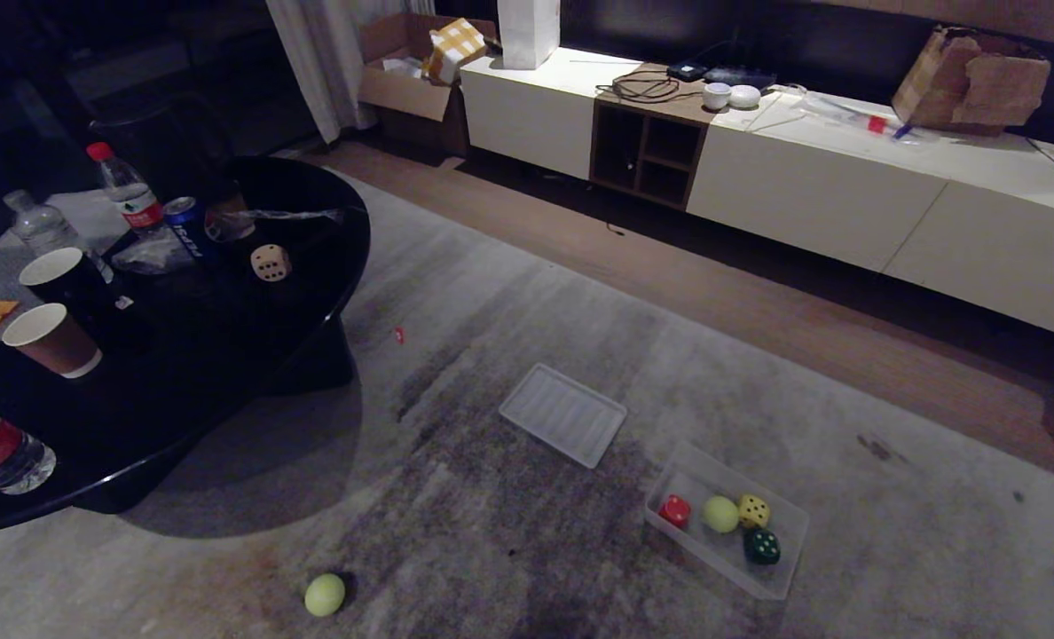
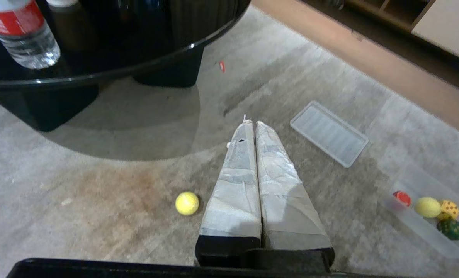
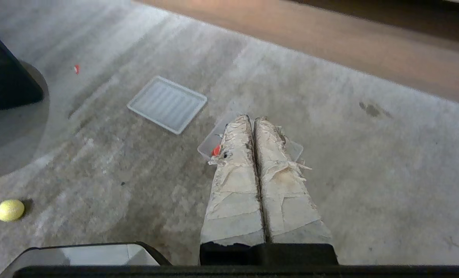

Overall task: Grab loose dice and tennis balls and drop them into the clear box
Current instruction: Pick up the ball on the floor

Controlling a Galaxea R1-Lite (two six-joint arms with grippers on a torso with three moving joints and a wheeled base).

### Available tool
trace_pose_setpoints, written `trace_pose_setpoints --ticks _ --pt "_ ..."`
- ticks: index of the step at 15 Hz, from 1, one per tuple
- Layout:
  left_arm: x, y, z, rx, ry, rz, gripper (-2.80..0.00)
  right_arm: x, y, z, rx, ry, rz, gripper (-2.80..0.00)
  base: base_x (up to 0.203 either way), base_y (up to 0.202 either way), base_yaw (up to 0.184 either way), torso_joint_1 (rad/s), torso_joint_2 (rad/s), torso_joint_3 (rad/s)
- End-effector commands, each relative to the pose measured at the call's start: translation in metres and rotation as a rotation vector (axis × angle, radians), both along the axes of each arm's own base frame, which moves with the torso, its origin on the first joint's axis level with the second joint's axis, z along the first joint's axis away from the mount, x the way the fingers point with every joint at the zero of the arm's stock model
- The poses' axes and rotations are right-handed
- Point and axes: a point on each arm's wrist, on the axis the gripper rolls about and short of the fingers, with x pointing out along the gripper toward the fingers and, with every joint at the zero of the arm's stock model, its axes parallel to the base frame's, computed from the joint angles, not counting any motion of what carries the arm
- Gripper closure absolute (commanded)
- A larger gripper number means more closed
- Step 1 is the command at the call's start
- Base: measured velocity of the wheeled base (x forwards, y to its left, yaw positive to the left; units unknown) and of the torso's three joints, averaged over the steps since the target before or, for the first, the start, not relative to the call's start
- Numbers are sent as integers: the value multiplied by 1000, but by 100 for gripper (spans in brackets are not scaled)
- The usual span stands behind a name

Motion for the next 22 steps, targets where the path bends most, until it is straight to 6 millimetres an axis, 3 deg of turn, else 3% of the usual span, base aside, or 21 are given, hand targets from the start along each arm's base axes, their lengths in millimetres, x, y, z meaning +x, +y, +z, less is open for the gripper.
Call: trace_pose_setpoints --ticks 1,15,22 --pt "0 0 0 0 3 0 0 0 0 0 0 2 1 0 0 0 0 2 -1 193" --pt "0 0 0 0 2 0 0 0 0 0 -4 2 1 0 0 0 0 3 1 202" --pt "0 0 0 1 2 0 0 0 0 0 -3 5 4 0 0 0 0 2 0 43"
